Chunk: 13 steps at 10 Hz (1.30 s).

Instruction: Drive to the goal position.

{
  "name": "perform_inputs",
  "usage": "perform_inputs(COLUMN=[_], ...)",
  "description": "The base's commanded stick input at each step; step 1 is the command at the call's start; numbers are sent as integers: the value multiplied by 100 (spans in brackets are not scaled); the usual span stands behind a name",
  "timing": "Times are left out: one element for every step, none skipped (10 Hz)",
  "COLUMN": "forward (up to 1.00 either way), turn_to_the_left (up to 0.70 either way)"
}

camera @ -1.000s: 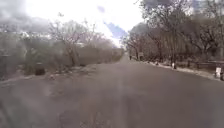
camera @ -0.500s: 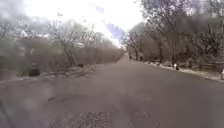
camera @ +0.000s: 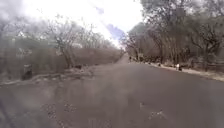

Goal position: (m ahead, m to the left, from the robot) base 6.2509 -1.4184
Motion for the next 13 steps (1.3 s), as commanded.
perform_inputs(forward=[70,70,70,70,70,70,70,70,70,70,70,70,70], turn_to_the_left=[0,0,0,0,0,0,0,0,0,0,0,0,0])
